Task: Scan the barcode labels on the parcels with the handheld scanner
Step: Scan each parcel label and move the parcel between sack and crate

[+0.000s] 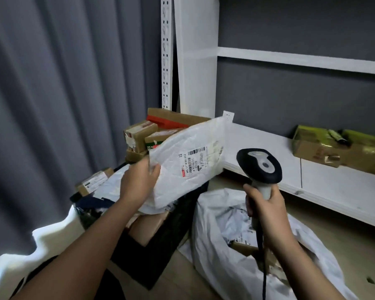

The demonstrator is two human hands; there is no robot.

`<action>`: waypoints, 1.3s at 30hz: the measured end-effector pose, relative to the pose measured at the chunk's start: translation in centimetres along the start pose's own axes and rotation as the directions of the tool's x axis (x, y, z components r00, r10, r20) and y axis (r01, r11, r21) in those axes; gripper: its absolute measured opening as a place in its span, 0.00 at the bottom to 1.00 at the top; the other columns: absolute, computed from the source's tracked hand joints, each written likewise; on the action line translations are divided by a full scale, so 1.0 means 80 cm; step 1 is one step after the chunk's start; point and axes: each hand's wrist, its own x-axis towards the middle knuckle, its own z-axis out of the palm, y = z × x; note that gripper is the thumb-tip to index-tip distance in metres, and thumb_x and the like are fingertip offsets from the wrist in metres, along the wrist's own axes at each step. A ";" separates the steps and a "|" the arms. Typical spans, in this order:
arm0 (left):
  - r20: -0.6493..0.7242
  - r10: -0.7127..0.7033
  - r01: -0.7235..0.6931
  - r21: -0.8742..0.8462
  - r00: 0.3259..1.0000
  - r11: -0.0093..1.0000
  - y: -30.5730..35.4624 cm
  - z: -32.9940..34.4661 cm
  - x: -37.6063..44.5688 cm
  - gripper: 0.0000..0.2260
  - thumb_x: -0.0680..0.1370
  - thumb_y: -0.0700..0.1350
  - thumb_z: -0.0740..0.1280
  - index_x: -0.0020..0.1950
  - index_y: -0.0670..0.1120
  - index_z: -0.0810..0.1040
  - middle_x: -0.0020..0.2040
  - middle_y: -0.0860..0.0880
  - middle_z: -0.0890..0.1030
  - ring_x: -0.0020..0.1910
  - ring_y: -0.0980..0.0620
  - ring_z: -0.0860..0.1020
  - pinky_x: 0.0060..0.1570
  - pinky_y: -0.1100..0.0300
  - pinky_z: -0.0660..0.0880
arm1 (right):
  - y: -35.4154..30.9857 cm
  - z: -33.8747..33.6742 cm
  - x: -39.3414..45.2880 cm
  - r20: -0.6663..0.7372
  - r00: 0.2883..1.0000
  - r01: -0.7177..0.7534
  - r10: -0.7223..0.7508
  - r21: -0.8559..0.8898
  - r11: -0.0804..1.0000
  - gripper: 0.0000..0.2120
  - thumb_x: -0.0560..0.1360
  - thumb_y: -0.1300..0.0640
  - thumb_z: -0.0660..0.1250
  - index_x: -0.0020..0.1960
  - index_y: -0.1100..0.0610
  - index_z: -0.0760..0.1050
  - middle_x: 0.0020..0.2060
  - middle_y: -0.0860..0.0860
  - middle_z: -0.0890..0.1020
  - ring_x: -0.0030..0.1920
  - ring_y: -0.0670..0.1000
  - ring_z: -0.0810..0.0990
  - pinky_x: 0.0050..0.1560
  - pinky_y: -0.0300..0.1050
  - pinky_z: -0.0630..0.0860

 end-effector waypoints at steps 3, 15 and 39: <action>0.092 -0.001 0.025 -0.260 0.996 0.965 -0.017 -0.001 0.009 0.07 0.79 0.47 0.65 0.55 0.49 0.78 0.50 0.50 0.82 0.50 0.47 0.80 0.47 0.52 0.75 | 0.001 0.001 -0.003 0.152 0.985 -0.087 0.082 0.029 0.996 0.12 0.76 0.56 0.69 0.41 0.56 0.66 0.23 0.49 0.67 0.22 0.48 0.62 0.24 0.36 0.57; 0.234 -0.031 0.170 -0.602 0.972 0.780 -0.018 -0.001 0.010 0.05 0.79 0.40 0.65 0.55 0.45 0.75 0.47 0.53 0.80 0.44 0.56 0.79 0.40 0.63 0.75 | 0.008 0.017 -0.006 0.374 0.923 -0.117 0.090 0.051 0.992 0.15 0.69 0.51 0.69 0.45 0.61 0.70 0.23 0.52 0.68 0.22 0.49 0.62 0.26 0.41 0.59; 0.234 -0.021 0.162 -0.606 0.972 0.779 -0.022 0.004 0.013 0.05 0.80 0.41 0.65 0.55 0.45 0.76 0.47 0.55 0.80 0.44 0.57 0.79 0.39 0.64 0.74 | 0.009 0.011 -0.005 0.309 0.945 -0.088 0.105 -0.068 0.994 0.18 0.69 0.49 0.67 0.46 0.63 0.69 0.23 0.50 0.69 0.22 0.48 0.63 0.30 0.45 0.55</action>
